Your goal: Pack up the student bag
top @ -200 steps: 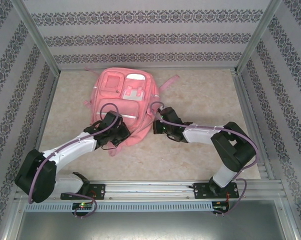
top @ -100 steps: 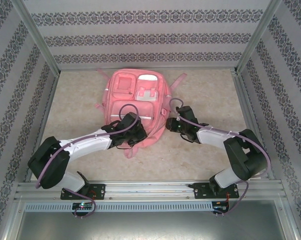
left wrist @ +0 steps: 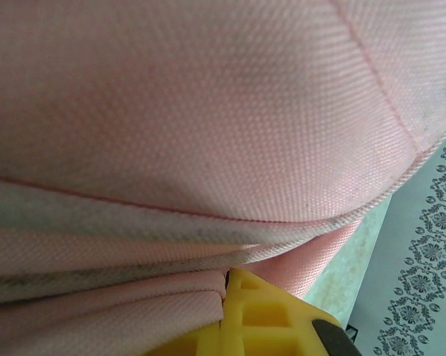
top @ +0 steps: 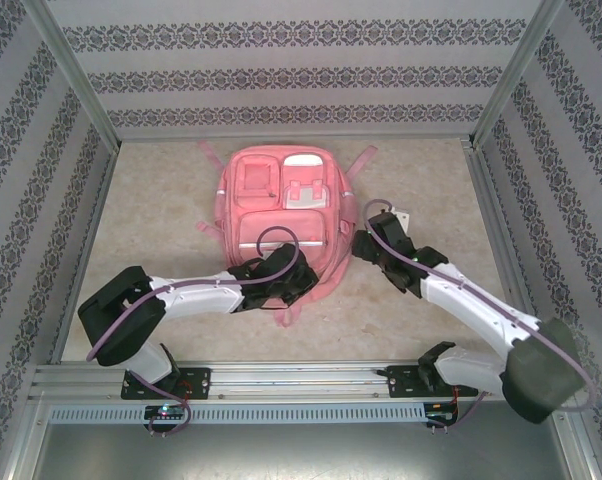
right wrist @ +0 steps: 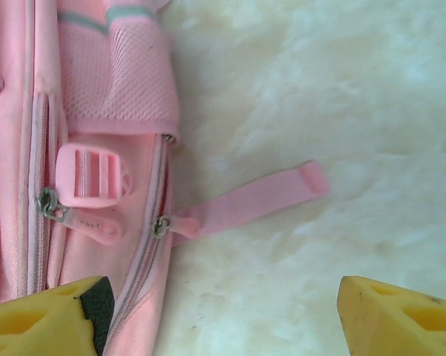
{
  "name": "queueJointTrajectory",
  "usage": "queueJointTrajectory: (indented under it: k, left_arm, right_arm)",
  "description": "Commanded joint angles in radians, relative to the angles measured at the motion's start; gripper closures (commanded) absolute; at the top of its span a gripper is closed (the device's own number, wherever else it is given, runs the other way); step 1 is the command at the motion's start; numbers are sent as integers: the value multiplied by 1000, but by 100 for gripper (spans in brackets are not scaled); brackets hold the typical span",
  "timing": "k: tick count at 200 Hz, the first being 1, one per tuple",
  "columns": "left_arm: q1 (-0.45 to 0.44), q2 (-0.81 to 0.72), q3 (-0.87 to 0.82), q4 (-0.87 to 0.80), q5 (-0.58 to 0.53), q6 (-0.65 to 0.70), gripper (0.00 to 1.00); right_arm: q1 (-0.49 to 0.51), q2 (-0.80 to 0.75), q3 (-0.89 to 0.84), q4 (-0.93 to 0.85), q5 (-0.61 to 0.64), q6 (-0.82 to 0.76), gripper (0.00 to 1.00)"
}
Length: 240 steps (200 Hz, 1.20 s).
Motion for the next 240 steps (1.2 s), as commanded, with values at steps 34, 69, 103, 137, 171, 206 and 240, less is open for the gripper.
queueJointTrajectory:
  k: [34, 69, 103, 137, 171, 206, 240]
  left_arm:
    - [-69, -40, 27, -5, 9, -21, 75]
    - [-66, -141, 4, -84, -51, 94, 29]
    - [-61, -199, 73, -224, -66, 353, 0]
    - [-63, -304, 149, -358, -118, 760, 0]
    - [-53, -485, 174, -406, -340, 1075, 0]
    - [62, -626, 89, -305, -628, 1293, 0]
    - [271, -571, 11, -267, -646, 1338, 0]
  right_arm:
    - [-34, -85, 3, -43, 9, -57, 21]
    - [-37, -128, 17, -6, -147, -125, 7]
    - [-33, -222, 19, -4, -312, -193, 2]
    - [-40, -315, 7, -7, -334, -198, 2]
    - [-40, -370, 8, 28, -352, -330, 2]
    - [-40, -455, -35, 124, -234, -454, 2]
    - [-43, -564, -303, 525, -141, -592, 2]
